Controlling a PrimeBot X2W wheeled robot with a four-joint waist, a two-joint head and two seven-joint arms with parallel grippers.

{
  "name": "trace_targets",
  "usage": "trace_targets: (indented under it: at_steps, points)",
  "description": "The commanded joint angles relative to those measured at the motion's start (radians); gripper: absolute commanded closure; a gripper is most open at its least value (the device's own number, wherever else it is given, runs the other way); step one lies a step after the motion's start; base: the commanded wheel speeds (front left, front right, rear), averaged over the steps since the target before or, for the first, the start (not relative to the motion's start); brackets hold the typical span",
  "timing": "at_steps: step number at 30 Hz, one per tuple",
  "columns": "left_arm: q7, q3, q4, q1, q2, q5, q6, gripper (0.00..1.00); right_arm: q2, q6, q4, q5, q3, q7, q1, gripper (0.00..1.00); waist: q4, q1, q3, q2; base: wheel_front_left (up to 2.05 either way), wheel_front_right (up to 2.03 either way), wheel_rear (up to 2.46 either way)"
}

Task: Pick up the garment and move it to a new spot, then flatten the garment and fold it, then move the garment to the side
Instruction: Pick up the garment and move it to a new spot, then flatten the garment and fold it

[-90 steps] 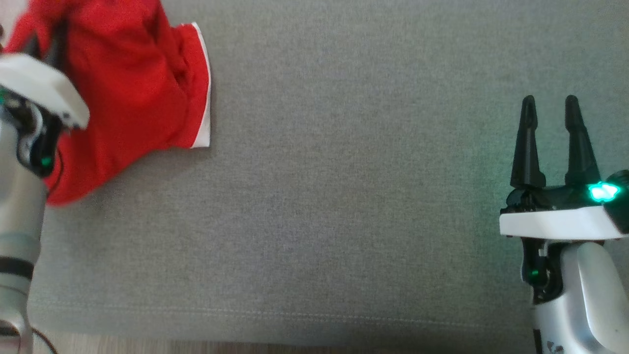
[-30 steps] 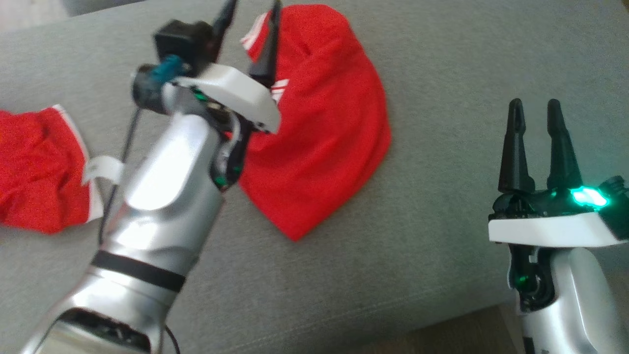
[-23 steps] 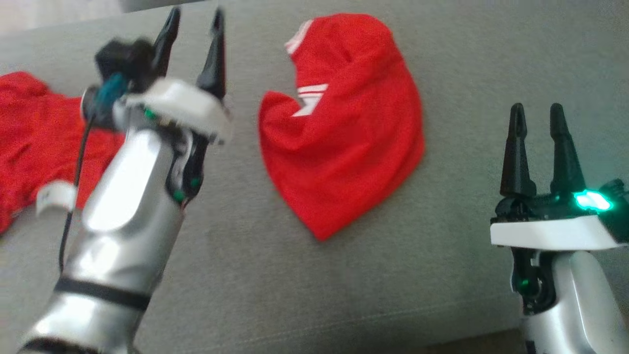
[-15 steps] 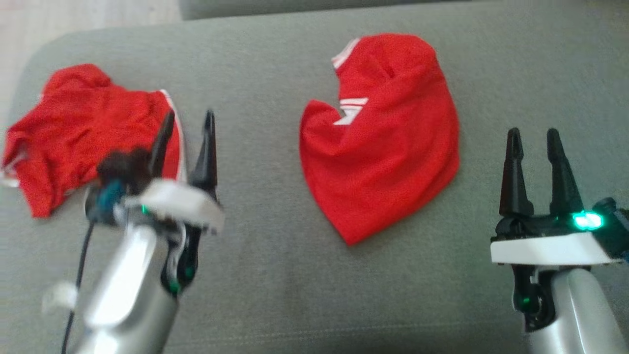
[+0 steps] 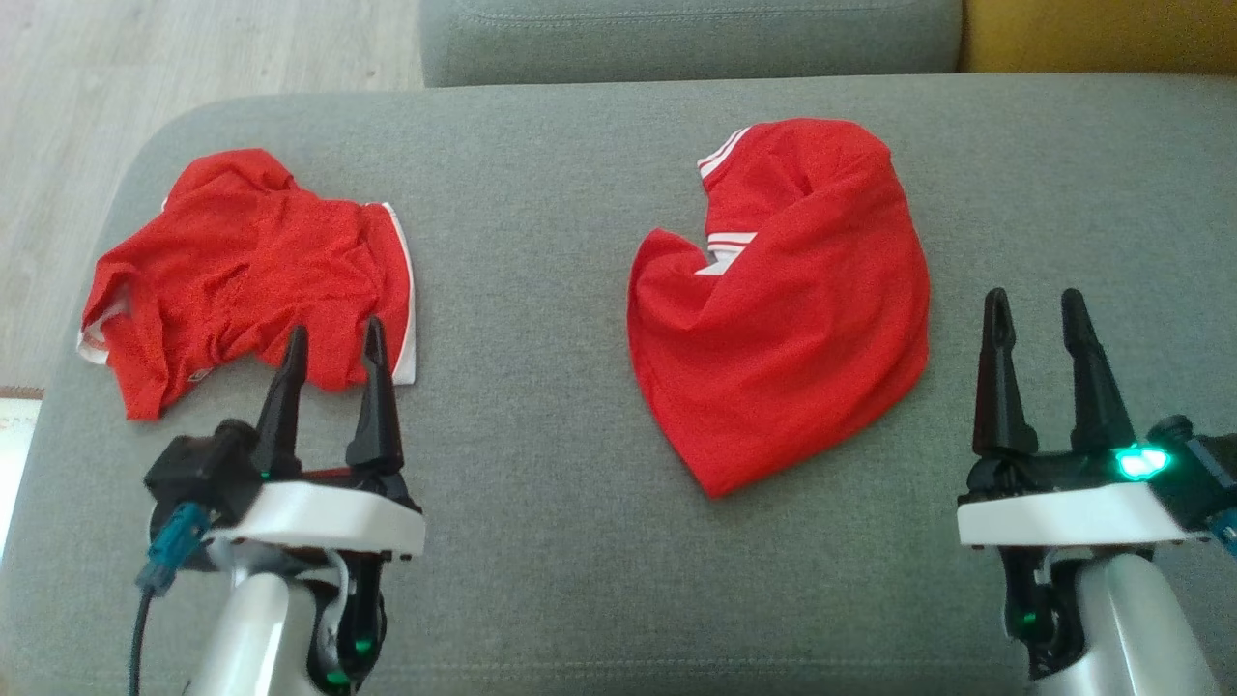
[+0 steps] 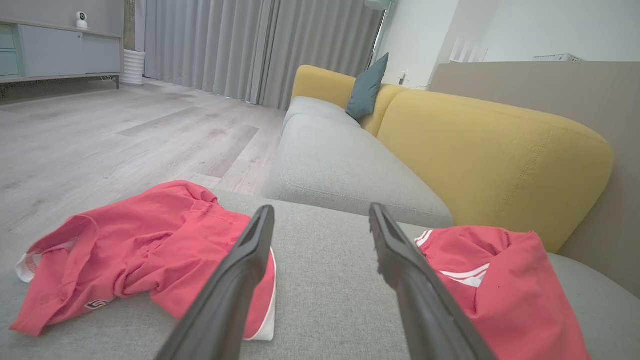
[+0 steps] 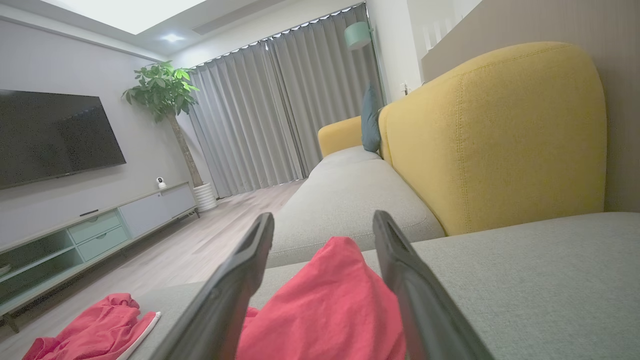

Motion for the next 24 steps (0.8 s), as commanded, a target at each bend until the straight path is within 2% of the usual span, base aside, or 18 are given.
trace_targets:
  at_steps: [1,10,20,24]
  points:
    - [-0.008,0.051,-0.041,-0.034,-0.001,0.019,-0.013,0.00,-0.005,0.008,-0.028,-0.004,0.032,-0.006,-0.011,0.00,-0.003,0.0000,-0.002,0.0000,0.00,0.00,0.00]
    - [-0.008,0.092,-0.037,-0.025,-0.026,0.054,-0.051,0.00,-0.005,0.008,-0.025,-0.001,0.041,-0.006,-0.008,0.00,-0.013,0.0000,-0.005,0.0000,0.00,0.00,0.00]
    - [-0.008,0.105,-0.029,-0.029,-0.033,0.061,-0.065,0.00,-0.005,0.008,-0.026,-0.005,0.037,-0.006,-0.009,0.00,-0.006,0.0000,0.003,0.0000,0.00,0.00,0.00]
    - [-0.008,0.094,-0.029,-0.039,-0.034,0.054,-0.068,0.00,-0.005,0.008,-0.024,-0.030,0.074,-0.006,-0.022,0.00,0.009,0.0000,0.020,0.0000,0.00,0.00,0.00]
